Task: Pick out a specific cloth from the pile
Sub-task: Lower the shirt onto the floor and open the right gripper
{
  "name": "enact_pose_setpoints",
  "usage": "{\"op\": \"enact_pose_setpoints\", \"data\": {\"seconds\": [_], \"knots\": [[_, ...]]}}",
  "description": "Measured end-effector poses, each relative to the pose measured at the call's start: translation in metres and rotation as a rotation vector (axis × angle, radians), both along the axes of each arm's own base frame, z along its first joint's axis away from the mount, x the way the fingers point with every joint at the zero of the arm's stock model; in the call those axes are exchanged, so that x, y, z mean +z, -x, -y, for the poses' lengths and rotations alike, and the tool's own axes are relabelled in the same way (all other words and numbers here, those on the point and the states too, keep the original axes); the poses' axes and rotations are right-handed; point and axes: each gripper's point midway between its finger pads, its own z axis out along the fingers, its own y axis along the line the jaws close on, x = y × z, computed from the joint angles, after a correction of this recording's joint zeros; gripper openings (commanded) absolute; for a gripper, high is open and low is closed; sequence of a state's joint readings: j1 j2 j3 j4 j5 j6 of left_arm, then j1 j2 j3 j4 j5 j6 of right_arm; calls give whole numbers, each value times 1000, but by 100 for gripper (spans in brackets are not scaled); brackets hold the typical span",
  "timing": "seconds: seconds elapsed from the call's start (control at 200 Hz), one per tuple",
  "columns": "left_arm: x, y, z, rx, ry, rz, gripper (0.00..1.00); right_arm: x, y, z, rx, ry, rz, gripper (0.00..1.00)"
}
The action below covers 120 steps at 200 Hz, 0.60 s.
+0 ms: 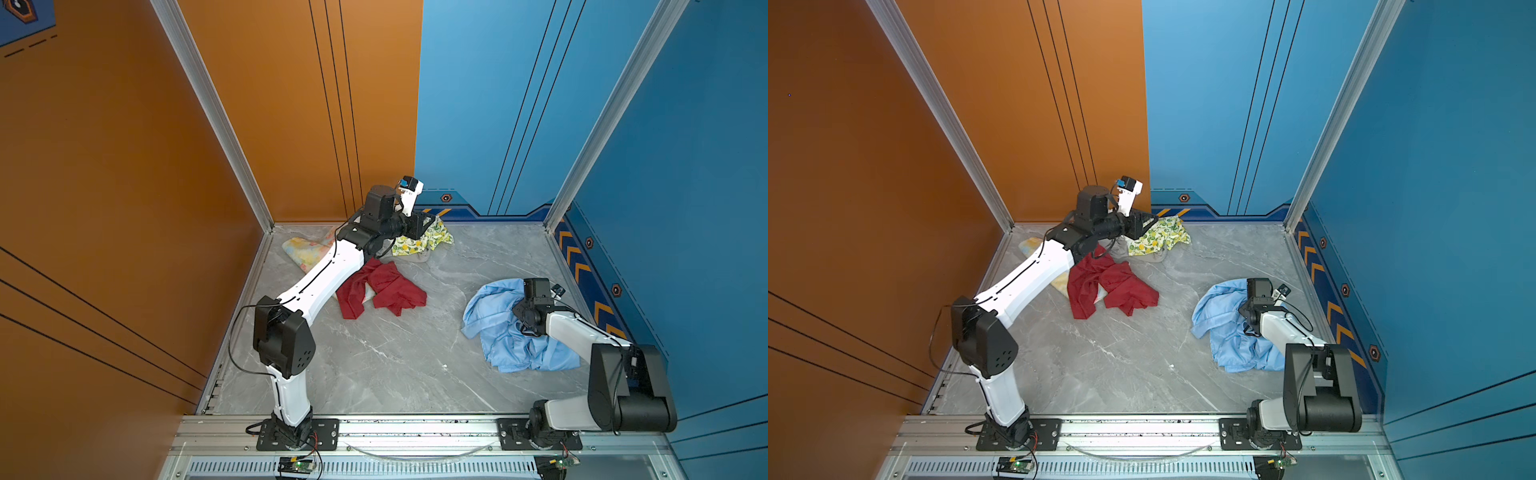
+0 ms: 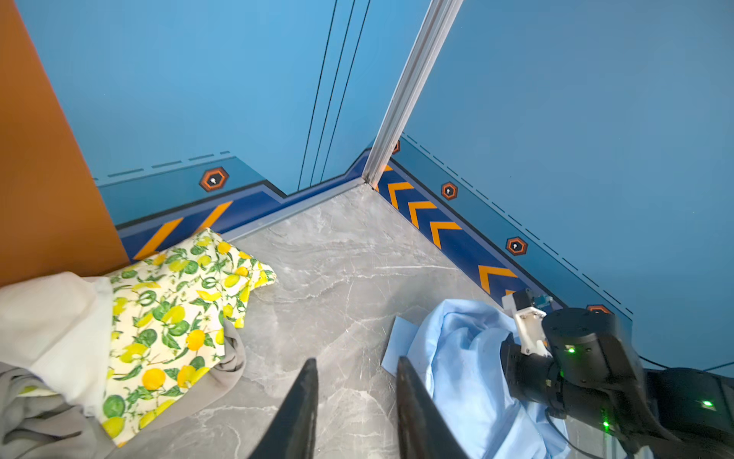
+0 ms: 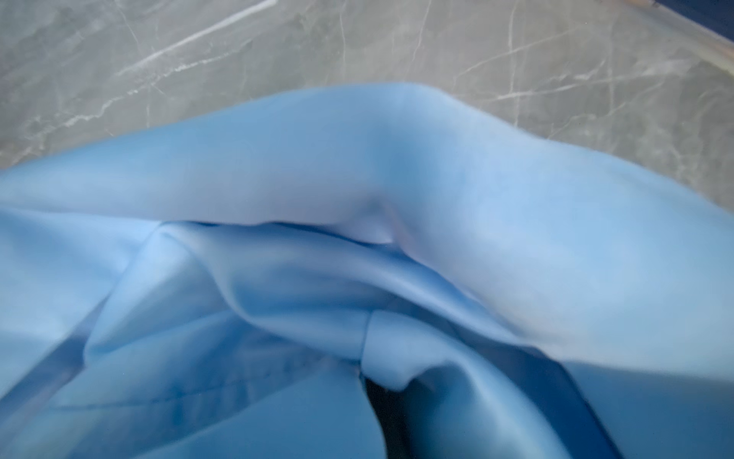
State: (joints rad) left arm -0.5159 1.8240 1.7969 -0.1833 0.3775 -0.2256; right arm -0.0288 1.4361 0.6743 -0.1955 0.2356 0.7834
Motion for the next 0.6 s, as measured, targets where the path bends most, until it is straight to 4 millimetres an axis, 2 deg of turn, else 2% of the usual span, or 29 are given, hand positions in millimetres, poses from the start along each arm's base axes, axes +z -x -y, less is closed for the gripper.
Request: {"op": "enact_pose_setpoints", "data": {"seconds": [0.05,0.085,0.215,0.295,0.345,0.455,0.601], "knots": [[7,5,-4,8,2,12,35,1,-2,0,1,-3,-3,0],[9,8,-6,11,3,16,35,3,-4,0,3,-3,1,6],[3,10,-10,20,-11,11,39,22,-7,1,27,14,29,40],[-7,9,-12,28,-31,-4,44,45,-7,1,46,32,71,57],[-13,8,-14,34,-41,-17,50,63,-6,2,67,53,102,66],[-25,7,-18,41,-65,-29,66,98,-5,2,92,80,182,79],[-29,9,-31,68,-76,-44,77,127,-1,1,129,111,235,89]]}}
